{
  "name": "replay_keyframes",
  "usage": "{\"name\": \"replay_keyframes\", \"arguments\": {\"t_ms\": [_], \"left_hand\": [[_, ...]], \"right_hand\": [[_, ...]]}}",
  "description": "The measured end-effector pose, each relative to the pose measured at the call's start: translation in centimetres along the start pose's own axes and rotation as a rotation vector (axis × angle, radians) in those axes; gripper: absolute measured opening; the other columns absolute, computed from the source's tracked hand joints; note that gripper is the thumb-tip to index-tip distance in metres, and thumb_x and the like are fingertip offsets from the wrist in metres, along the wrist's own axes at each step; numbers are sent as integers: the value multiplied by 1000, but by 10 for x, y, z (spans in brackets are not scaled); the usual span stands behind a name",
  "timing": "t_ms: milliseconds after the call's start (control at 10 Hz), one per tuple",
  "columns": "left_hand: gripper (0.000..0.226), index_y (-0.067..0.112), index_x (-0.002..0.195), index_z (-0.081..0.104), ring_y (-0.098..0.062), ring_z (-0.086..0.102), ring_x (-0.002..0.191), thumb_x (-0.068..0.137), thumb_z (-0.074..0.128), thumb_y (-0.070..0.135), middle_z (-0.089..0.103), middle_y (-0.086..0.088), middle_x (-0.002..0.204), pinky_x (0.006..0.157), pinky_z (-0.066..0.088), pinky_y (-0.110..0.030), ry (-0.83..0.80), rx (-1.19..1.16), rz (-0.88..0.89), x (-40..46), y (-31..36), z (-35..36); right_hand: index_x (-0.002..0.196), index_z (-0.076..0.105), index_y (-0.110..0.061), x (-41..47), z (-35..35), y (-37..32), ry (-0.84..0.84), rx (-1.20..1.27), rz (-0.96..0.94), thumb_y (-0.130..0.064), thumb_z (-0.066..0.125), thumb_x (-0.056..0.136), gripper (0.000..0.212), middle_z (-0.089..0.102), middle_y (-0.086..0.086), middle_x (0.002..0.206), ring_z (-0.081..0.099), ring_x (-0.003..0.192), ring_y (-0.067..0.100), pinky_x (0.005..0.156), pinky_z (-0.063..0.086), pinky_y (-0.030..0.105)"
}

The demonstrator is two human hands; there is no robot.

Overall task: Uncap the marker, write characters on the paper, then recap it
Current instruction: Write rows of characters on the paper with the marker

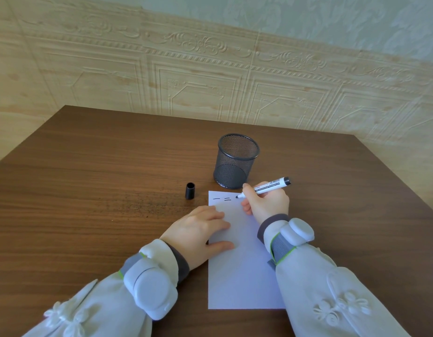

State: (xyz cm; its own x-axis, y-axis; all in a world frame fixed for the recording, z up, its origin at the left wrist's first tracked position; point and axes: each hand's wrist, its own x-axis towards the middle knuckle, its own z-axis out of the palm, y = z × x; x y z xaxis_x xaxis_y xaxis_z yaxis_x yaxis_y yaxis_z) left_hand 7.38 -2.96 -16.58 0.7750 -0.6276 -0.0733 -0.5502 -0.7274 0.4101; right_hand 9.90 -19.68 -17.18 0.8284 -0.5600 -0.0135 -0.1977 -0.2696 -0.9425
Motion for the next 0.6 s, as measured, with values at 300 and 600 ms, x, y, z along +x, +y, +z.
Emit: {"name": "replay_keyframes", "arguments": {"t_ms": [300,600], "left_hand": [[51,36,137,41,-7,14,141,89,44,54,29,14,149,113,16,-23,3,1,4,0,-1,0],[51,36,136,41,-7,14,141,89,44,55,30,14,149,113,15,-22,17,3,10,1,-2,2]], "right_hand": [[52,61,-10,0,-3,-1,44,-22,32,-15,63,81,29,57,-5,35,51,28,6,36,42,12],[54,60,-13,-3,-1,-2,3,-37,-17,-16,65,80,27,60,-1,41,52,31,11,39,47,18]]}}
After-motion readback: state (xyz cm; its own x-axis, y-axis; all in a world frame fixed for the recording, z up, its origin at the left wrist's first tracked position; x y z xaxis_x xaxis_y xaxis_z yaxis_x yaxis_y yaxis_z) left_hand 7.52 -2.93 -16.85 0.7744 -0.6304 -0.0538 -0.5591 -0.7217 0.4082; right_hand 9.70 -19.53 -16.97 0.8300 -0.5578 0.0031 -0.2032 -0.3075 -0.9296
